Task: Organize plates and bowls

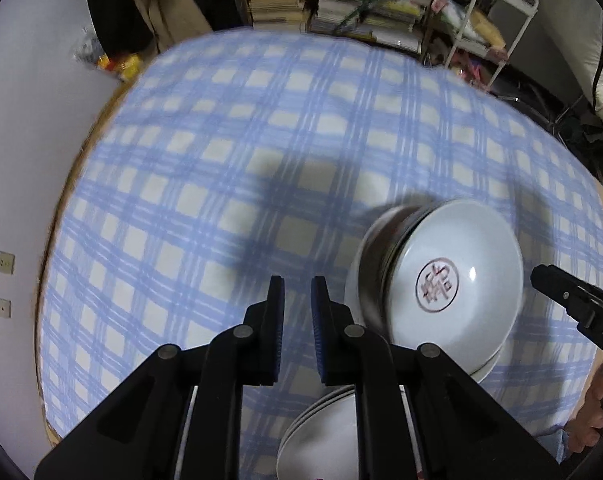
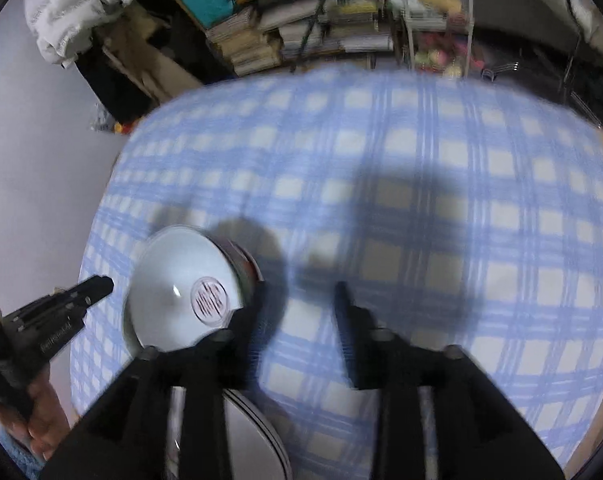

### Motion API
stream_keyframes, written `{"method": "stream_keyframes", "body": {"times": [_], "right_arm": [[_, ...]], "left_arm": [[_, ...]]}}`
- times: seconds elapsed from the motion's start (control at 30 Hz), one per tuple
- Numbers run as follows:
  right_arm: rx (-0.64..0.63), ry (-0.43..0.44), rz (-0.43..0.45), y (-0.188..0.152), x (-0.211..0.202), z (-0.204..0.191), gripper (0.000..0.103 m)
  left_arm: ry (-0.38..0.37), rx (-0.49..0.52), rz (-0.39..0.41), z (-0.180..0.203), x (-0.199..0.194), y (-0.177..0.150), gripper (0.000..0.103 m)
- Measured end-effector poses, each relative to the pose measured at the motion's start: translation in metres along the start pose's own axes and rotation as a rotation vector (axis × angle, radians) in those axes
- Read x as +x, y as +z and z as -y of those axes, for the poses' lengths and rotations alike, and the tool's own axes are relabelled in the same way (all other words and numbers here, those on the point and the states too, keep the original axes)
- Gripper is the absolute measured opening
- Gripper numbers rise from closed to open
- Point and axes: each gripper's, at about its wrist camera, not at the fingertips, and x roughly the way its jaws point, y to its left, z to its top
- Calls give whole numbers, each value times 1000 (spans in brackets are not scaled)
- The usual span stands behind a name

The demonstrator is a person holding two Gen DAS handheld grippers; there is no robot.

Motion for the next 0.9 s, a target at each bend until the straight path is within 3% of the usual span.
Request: {"method": "stream_keyframes", "body": {"times": [0.13,0.27,0.47,0.57,0.63,0.8,0.9], "right_arm": [[72,67,-67,-3,17,12,41],[93,136,-62,-3,17,12,41],[83,131,-73,0,23,9,41],[93,145,-78,0,23,11,41],[95,142,-78,1,22,11,41],[127,155,-105,0,26,15,40],[133,190,-150,-5,30,15,26]], "left_arm": [[-43,-29,-61,-3,17,-3,13],[-65,-42,-75,-5,24,-4,13],[-174,-80,-54,-17,14,-3,13],[-273,-136,-48,-29,7,0,13],[-291,-154,-44,-31,5,2,13],[-221,-104,-73,-19,12,3,13],[-153,-59,-103,-9,22,2,13]]}}
